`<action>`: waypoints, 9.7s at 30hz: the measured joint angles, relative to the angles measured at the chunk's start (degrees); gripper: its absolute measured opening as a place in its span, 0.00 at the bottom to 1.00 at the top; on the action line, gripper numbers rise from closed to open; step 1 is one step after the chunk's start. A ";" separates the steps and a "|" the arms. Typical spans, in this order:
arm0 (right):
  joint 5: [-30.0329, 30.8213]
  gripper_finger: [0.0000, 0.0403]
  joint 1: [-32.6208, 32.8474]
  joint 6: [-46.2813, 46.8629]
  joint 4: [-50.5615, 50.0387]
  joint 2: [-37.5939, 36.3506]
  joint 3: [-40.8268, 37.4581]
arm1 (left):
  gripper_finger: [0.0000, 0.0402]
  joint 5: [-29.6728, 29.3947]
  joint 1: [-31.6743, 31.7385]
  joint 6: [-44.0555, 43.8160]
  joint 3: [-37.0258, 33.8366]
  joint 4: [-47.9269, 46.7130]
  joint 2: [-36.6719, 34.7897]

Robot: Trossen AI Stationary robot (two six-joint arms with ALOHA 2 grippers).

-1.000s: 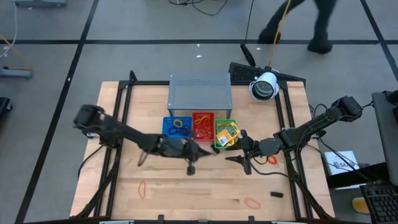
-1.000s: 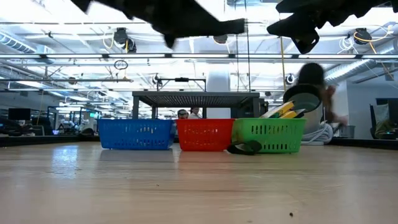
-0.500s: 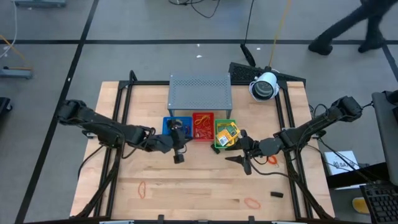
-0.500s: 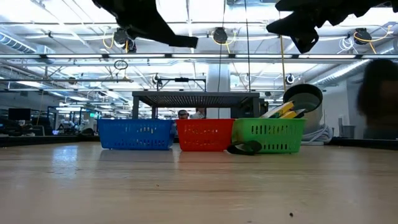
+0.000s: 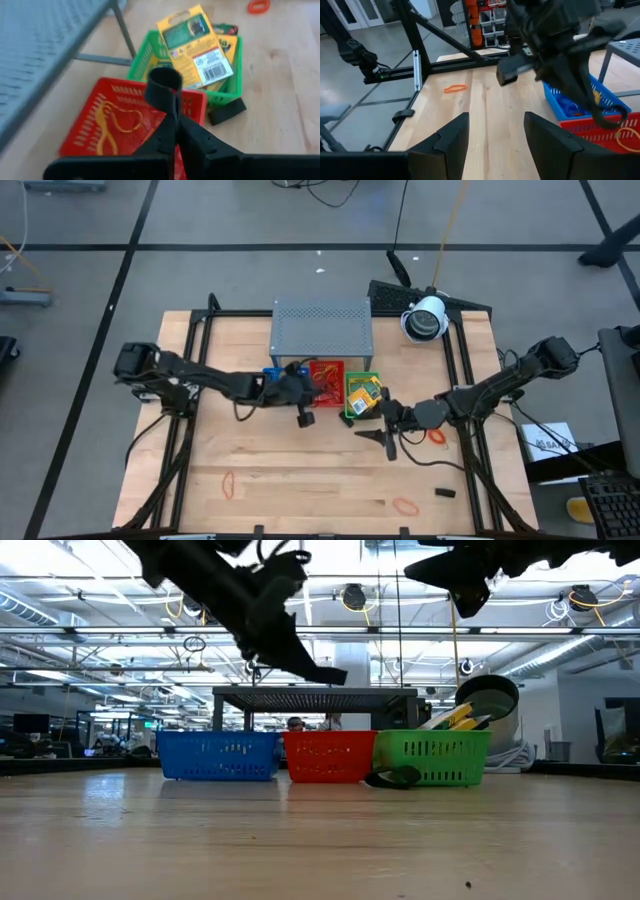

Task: Pick & Place Office Desk Supplies
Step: Put the black rubber band into the red bin, then put the orange spring keychain into the blue bin

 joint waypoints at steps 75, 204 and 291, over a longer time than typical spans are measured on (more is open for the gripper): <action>-4.56 0.45 -0.28 0.71 -2.11 -0.79 0.07 | 0.64 -13.42 -9.76 -25.58 -0.02 32.79 26.97; -6.03 0.45 -0.29 0.06 -3.84 -0.66 0.04 | 0.63 -15.94 -10.50 -24.38 13.20 28.69 37.13; -6.21 0.45 -0.30 0.06 -4.40 -0.66 0.04 | 0.57 3.50 4.14 -5.03 13.20 -14.48 5.33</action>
